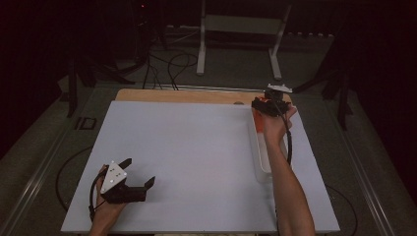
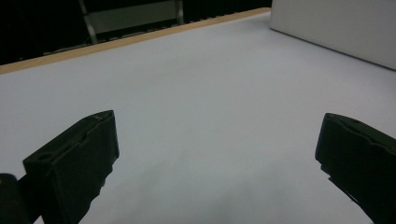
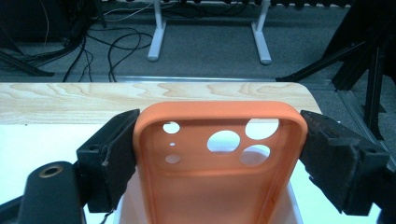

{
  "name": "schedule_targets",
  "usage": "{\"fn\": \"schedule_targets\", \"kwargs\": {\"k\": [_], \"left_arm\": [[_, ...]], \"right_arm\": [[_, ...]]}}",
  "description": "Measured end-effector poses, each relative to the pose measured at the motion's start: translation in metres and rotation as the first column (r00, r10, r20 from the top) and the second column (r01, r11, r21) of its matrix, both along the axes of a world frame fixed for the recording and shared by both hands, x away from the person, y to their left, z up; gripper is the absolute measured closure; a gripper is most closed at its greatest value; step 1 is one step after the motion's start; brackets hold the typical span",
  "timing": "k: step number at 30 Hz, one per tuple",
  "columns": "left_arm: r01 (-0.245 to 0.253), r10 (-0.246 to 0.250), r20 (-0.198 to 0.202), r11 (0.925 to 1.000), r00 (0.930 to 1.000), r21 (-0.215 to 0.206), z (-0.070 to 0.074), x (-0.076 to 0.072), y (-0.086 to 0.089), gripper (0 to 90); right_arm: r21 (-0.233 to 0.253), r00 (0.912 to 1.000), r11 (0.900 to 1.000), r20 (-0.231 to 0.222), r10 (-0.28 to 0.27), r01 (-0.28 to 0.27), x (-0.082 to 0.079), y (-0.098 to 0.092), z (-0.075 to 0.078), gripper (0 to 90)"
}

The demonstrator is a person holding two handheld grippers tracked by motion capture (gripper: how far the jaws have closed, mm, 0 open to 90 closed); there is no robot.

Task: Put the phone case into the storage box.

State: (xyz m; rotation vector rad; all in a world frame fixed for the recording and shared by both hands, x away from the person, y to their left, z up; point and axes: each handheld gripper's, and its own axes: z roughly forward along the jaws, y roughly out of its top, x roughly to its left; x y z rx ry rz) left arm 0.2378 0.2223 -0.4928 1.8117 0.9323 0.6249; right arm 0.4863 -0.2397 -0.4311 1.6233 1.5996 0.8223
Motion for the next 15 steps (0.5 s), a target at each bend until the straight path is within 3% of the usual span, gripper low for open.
{"fn": "schedule_targets", "kwargs": {"k": [8, 11, 15], "left_arm": [[-0.001, 0.001, 0.0, 1.0, 1.0, 0.0, 0.0, 0.0, 0.0002, 0.4], [-0.002, 0.002, -0.001, 1.0, 1.0, 0.001, -0.0001, 0.0001, 0.0001, 0.4], [-0.003, 0.003, -0.001, 1.0, 1.0, -0.002, 0.0, -0.0001, 0.0003, 0.4]], "right_arm": [[0.013, 0.9998, 1.0, 0.019, -0.002, 0.002, -0.0011, -0.0004, -0.0015, 15.3], [0.057, 0.9997, 0.998, 0.023, 0.012, -0.013, -0.0002, -0.0021, -0.0025, 10.6], [0.048, 0.9997, 0.999, 0.019, 0.014, -0.015, 0.0003, -0.0008, -0.0043, 9.1]]}}
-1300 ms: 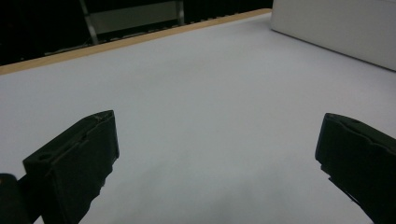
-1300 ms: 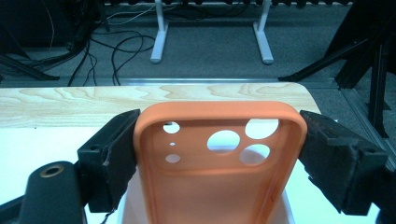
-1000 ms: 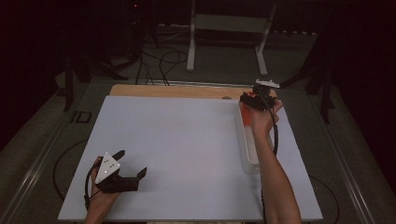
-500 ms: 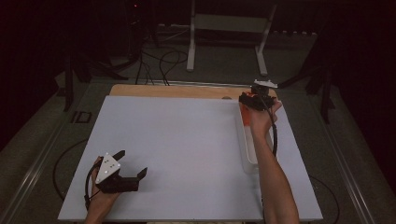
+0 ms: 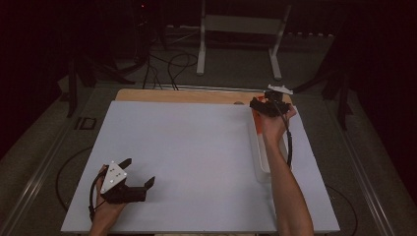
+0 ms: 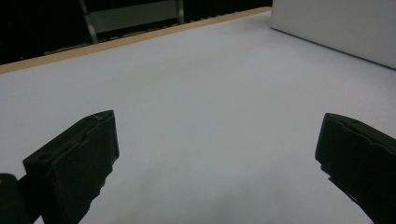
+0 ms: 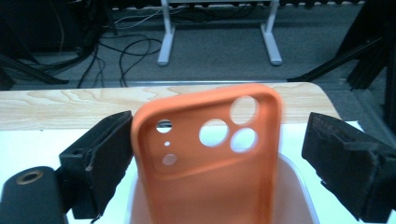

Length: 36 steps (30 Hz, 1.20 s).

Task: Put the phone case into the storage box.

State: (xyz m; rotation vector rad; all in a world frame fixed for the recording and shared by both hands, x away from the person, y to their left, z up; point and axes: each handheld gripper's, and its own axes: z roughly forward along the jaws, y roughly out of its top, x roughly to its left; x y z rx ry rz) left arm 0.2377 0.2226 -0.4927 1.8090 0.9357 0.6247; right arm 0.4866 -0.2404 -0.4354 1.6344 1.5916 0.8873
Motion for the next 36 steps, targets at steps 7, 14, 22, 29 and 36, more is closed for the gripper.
{"fn": "schedule_targets", "kwargs": {"k": [7, 14, 22, 29, 36], "left_arm": [[-0.001, 0.001, 0.002, 1.0, 1.0, -0.001, 0.0, 0.0, 0.0, 0.4], [0.0, 0.0, 0.001, 1.0, 1.0, 0.001, 0.0, 0.0, 0.0, 0.4], [0.0, 0.0, 0.001, 1.0, 1.0, 0.004, 0.0, 0.0, -0.001, 0.4], [0.001, -0.001, 0.001, 1.0, 1.0, 0.003, 0.0, 0.0, -0.001, 0.4], [0.0, 0.0, 0.0, 1.0, 1.0, 0.003, 0.0, 0.0, -0.001, 0.4]], "right_arm": [[-0.014, 0.9995, 1.0, 0.03, -0.013, 0.014, -0.002, 0.0, 0.004, 8.4], [-0.02, 0.9995, 1.0, 0.031, 0.009, -0.008, -0.005, -0.003, 0.006, 8.5], [-0.003, 0.9984, 0.999, 0.023, 0.051, -0.051, -0.011, -0.005, 0.007, 8.6], [-0.011, 0.9931, 0.993, -0.002, 0.118, -0.118, -0.016, -0.001, 0.007, 8.8], [-0.024, 0.9835, 0.983, -0.024, 0.179, -0.18, -0.021, 0.002, 0.007, 8.8]]}}
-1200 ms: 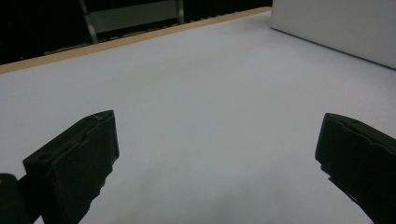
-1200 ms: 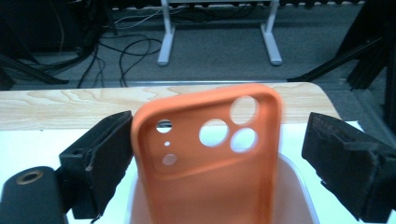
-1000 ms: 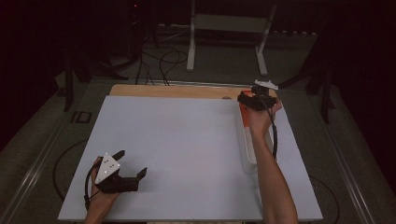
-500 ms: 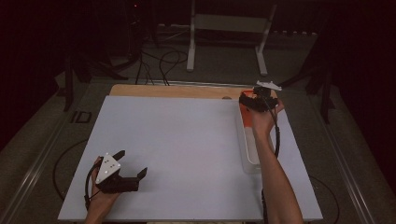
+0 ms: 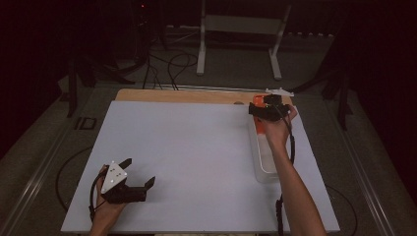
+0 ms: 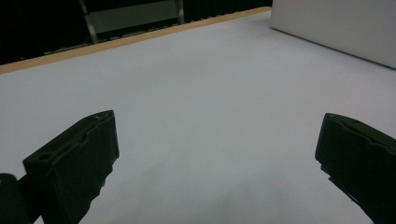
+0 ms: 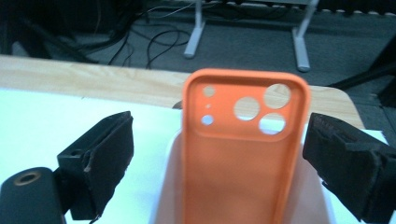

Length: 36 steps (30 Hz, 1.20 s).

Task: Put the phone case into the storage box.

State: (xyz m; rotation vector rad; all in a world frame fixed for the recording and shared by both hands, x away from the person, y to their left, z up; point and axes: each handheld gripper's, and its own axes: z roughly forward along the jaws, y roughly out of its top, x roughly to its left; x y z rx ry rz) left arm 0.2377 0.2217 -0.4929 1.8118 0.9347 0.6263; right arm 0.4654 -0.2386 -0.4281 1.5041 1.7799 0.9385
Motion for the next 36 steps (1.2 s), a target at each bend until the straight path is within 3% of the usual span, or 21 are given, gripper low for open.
{"fn": "schedule_targets", "kwargs": {"k": [3, 14, 21, 36], "left_arm": [[0.001, -0.001, -0.001, 1.0, 1.0, 0.002, 0.0, 0.0, 0.0, 0.4], [0.002, -0.002, -0.001, 1.0, 1.0, -0.004, 0.0, 0.0, 0.0, 0.4], [0.004, -0.004, -0.002, 1.0, 1.0, -0.006, 0.0, 0.001, 0.0, 0.4], [0.007, -0.007, -0.005, 1.0, 1.0, -0.007, 0.0, 0.001, -0.001, 0.3]], "right_arm": [[-0.019, 0.999, 0.999, -0.007, 0.044, -0.044, -0.004, 0.002, 0.0, 8.8], [-0.019, 0.9919, 0.992, -0.014, 0.126, -0.126, -0.019, 0.005, 0.004, 8.8], [0.022, 0.986, 0.986, -0.007, 0.167, -0.167, -0.031, 0.005, 0.008, 8.8], [0.034, 0.9656, 0.965, 0.018, 0.259, -0.26, -0.065, 0.01, 0.016, 8.7]]}}
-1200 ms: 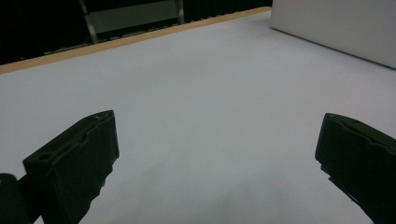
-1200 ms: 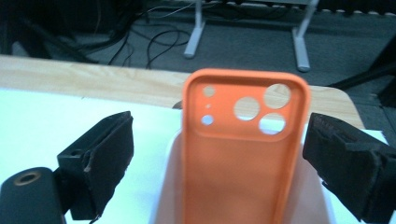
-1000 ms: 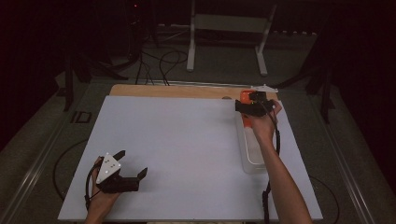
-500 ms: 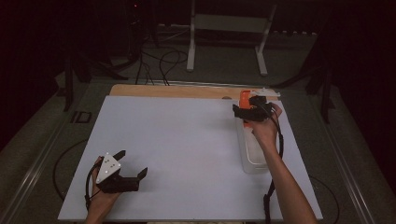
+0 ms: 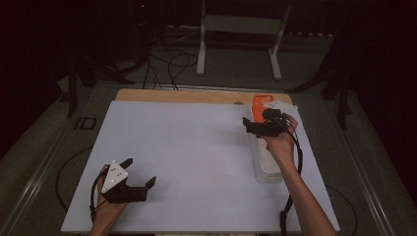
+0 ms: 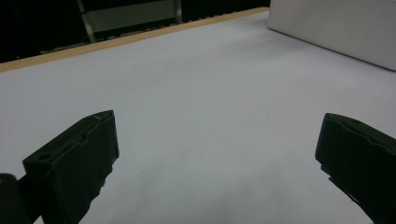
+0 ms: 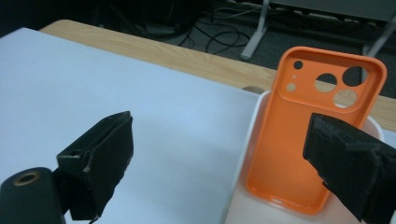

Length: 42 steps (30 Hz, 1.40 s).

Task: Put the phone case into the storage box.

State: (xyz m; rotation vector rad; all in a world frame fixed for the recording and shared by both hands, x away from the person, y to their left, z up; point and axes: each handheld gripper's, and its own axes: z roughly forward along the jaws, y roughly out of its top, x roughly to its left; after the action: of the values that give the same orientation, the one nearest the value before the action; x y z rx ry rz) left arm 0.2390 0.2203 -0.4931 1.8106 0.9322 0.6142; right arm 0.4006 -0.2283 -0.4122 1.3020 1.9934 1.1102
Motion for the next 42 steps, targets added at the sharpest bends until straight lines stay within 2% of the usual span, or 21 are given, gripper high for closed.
{"fn": "schedule_targets", "kwargs": {"k": [5, 16, 26, 32, 42], "left_arm": [[-0.002, 0.002, -0.002, 1.0, 1.0, 0.0, 0.0, 0.0, 0.0, 0.3], [-0.008, 0.008, -0.002, 1.0, 1.0, -0.005, 0.0, 0.001, 0.0, 0.3], [-0.009, 0.009, -0.001, 0.9999, 1.0, -0.005, 0.0, 0.001, 0.0, 0.3], [-0.011, 0.011, 0.0, 0.9999, 0.9999, -0.006, 0.0, 0.001, 0.0, 0.3], [-0.012, 0.012, -0.001, 0.9999, 0.9999, -0.01, 0.0, 0.001, 0.0, 0.3]], "right_arm": [[0.003, 0.9996, 1.0, 0.011, 0.024, -0.024, -0.012, 0.001, 0.002, 8.6], [0.044, 0.9969, 0.997, 0.037, 0.069, -0.071, -0.037, 0.0, -0.001, 8.2], [0.083, 0.9939, 0.992, 0.062, 0.091, -0.096, -0.059, -0.003, -0.012, 8.2], [0.104, 0.9912, 0.989, 0.088, 0.099, -0.108, -0.071, -0.002, -0.011, 8.1], [0.095, 0.9866, 0.987, 0.115, 0.116, -0.127, -0.094, -0.004, -0.019, 8.2]]}}
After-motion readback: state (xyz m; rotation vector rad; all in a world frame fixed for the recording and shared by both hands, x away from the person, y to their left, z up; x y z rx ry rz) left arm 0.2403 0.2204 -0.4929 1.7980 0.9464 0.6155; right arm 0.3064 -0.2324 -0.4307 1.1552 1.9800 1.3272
